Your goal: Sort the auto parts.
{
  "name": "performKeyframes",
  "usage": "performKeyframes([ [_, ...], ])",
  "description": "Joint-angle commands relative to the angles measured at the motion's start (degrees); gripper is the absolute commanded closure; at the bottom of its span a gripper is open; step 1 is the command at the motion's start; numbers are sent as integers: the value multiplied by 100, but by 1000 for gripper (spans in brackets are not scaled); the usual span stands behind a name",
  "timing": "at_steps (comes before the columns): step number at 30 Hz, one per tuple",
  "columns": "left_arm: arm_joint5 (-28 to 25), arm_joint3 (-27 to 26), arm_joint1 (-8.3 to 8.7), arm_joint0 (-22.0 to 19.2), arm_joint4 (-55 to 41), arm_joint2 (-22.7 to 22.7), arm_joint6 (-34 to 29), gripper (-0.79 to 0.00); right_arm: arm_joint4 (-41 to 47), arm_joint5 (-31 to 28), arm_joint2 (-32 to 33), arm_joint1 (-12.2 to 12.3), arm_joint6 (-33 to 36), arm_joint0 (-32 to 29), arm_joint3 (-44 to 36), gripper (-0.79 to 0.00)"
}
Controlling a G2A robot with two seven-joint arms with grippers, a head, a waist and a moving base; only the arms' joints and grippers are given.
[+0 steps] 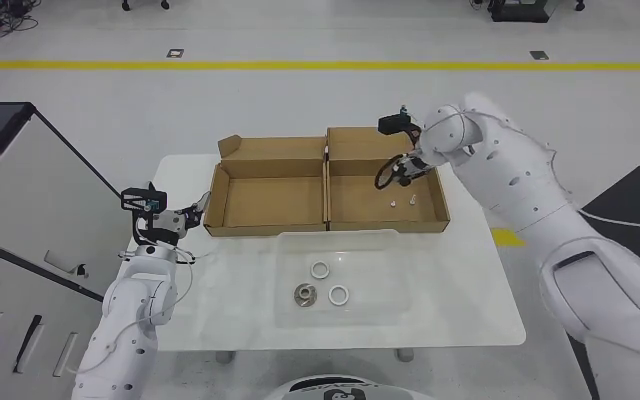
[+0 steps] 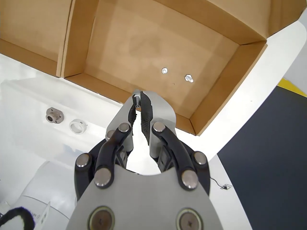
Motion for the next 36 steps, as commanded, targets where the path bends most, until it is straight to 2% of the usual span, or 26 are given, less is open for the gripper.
performKeyframes([
  [1,0,0,0,0,0,0,0,-785,-48,-5,-143,-85,-52,62,222,0],
  [6,0,0,0,0,0,0,0,-785,115,-135,-345,-287,-183,154,691,0],
  [20,0,0,0,0,0,0,0,-785,116,-154,-349,-296,-233,148,695,0],
  [24,0,0,0,0,0,0,0,-785,-203,25,-506,-350,-407,35,639,0],
  [28,0,0,0,0,0,0,0,-785,-333,157,-724,-517,-519,63,896,0],
  [36,0,0,0,0,0,0,0,-785,-288,206,-1146,-1017,-820,183,1760,0],
])
